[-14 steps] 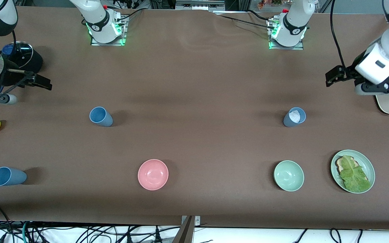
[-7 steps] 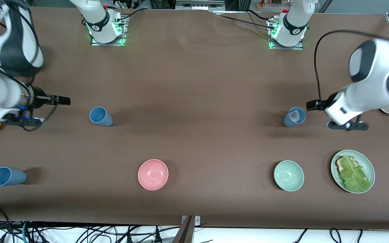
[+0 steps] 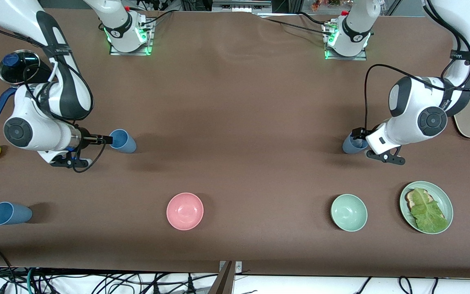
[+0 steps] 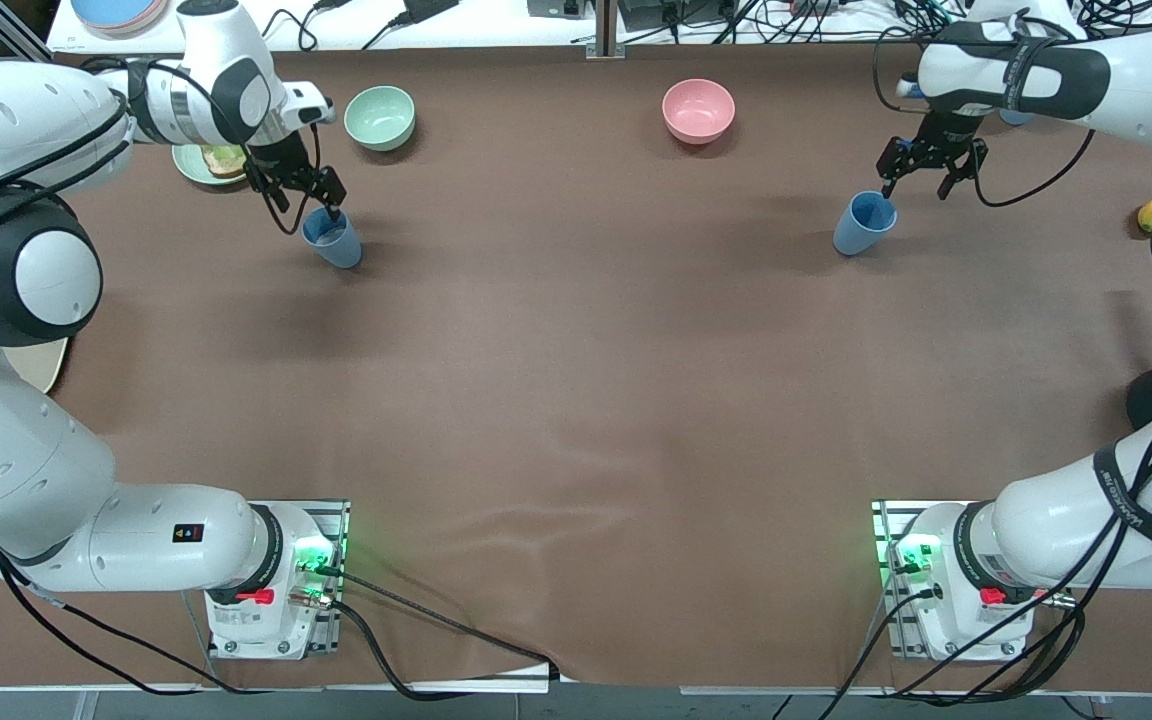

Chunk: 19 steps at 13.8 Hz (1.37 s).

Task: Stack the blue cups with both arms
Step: 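Grasp the blue cup with the right gripper while the left gripper grasps the tissue cup, then lift both blue cups and carry them toward each other mid-table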

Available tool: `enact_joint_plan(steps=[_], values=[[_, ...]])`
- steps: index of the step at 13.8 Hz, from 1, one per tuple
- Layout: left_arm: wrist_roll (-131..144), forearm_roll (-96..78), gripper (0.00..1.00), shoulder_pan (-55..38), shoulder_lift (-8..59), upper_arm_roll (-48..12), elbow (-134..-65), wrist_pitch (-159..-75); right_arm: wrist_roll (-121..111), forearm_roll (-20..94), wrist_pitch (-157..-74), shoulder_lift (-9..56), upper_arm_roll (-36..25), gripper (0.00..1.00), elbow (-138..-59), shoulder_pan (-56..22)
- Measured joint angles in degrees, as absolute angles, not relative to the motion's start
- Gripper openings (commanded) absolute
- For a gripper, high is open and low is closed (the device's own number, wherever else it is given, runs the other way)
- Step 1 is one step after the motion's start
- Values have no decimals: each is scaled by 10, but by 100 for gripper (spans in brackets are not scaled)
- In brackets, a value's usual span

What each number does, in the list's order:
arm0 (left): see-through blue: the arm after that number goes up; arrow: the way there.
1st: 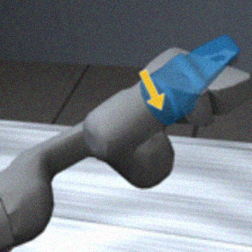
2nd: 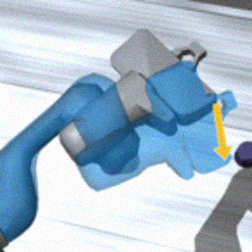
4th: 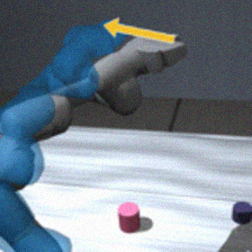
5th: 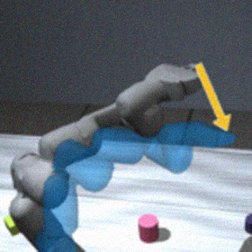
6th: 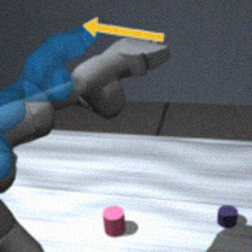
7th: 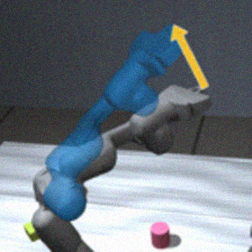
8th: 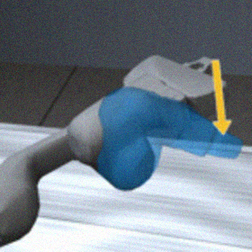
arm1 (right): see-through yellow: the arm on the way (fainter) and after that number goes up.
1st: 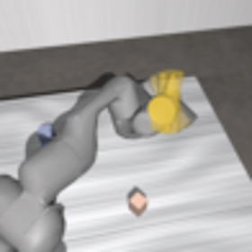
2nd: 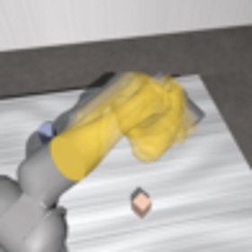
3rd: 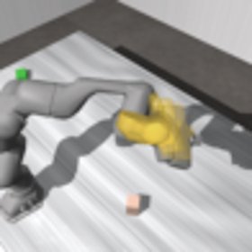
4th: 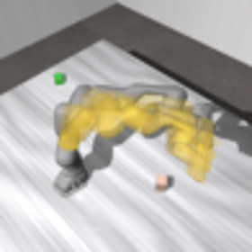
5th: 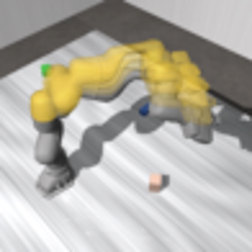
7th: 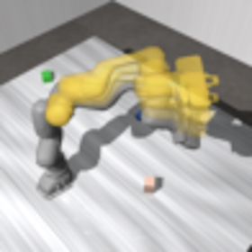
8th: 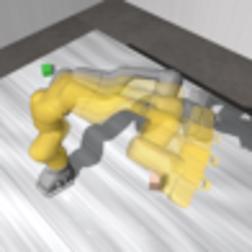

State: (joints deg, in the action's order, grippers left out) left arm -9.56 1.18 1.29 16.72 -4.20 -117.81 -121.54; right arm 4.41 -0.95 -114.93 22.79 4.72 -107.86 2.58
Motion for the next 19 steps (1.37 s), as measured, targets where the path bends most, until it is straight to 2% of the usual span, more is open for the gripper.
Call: enact_joint_plan(steps=[2, 4, 5, 7, 8, 9, 11, 12, 14, 16, 19], values=[[-108, 29, 59, 17, 162, -42, -1214, -1271, 44, -10, -1156, 229, 47, 100, -1083, 26], [-108, 67, 14, 17, 163, -42, -1255, -1333, 44, -10, -1156, 231, 47, 100, -1086, 24], [-108, 71, 0, 17, 163, -42, -1265, -1344, 44, -10, -1156, 233, 47, 99, -1087, 22], [-109, 73, 0, 17, 163, -42, -1267, -1349, 45, -10, -1158, 240, 47, 99, -1087, 16], [-109, 73, 0, 17, 163, -42, -1267, -1350, 45, -9, -1159, 243, 47, 88, -1087, 14], [-109, 73, 0, 17, 163, -42, -1266, -1350, 45, -9, -1160, 247, 47, 74, -1087, 12], [-109, 73, 0, 17, 161, -44, -1262, -1349, 45, -9, -1160, 252, 47, 23, -1087, 12], [-108, 73, 0, 16, 161, -46, -1256, -1342, 45, -9, -1160, 253, 47, 6, -1087, 12], [-91, 73, 0, 16, 158, -67, -1229, -1304, 45, -9, -1155, 253, 47, 0, -1087, 12], [-22, 70, 0, 15, 153, -116, -1186, -1246, 45, -9, -1154, 253, 49, 0, -1087, 12], [105, 25, 0, 6, 156, -202, -1135, -1221, 44, -4, -1152, 250, 57, 0, -1084, 11]])
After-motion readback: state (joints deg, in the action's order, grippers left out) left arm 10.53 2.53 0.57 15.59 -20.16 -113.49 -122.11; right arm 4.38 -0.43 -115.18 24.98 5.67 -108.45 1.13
